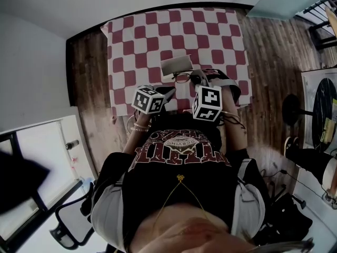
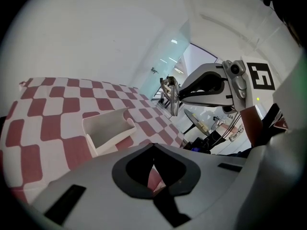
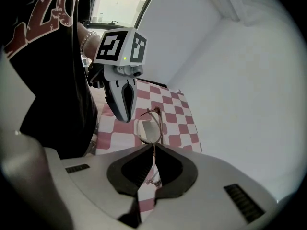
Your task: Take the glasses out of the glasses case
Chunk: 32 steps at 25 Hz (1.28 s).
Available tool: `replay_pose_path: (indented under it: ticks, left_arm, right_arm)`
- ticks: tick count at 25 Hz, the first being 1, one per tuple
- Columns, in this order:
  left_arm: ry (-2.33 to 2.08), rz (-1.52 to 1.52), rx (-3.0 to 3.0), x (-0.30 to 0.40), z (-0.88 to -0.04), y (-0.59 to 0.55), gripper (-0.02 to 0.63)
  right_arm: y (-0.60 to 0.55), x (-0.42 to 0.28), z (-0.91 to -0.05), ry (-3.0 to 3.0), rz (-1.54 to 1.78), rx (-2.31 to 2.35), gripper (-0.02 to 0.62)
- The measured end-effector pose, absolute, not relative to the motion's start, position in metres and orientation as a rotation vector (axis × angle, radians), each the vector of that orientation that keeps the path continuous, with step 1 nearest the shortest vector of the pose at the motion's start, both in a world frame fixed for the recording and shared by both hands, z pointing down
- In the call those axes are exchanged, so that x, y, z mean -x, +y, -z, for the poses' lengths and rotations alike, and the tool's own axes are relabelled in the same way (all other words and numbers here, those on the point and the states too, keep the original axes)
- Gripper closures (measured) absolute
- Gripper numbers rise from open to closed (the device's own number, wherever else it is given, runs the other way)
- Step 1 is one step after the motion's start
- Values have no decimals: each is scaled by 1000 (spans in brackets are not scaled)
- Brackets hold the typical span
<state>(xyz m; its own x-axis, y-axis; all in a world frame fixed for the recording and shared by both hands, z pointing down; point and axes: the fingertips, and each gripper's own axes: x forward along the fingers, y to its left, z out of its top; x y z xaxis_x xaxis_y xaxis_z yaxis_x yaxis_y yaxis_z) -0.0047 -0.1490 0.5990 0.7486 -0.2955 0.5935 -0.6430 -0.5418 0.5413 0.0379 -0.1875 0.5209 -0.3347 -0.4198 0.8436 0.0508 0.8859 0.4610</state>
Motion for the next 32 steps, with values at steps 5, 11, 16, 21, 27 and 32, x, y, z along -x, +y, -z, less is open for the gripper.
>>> replay_pose_path:
  ticks: [5,11,16,21,27,32]
  left_arm:
    - [-698,-568,-2160,3,-599,-148,607]
    - [-697,-566,-2159,4,-600,-146,607]
    - [-704,-591,-2159,5,-603,-143,607]
    - [-709,-583,-2154,7,-602,-144,607]
    - [-712,-578,-2153,8,-602,-145,607]
    - [-712,-577,-2146,10,-604,-144,607]
  right_arm:
    - [-186,-41,-522,-1862,477,-276,566]
    - [-183,-41,-526,-1860,465,-257,566]
    - [-181,-41,-529,-1858,462,-247,566]
    - [-180,-41,-532,-1857,451,-232,566]
    - [-179,-41,-535,-1851,453,-220,566]
    - [-179,-41,-536,-1847,448,-214,566]
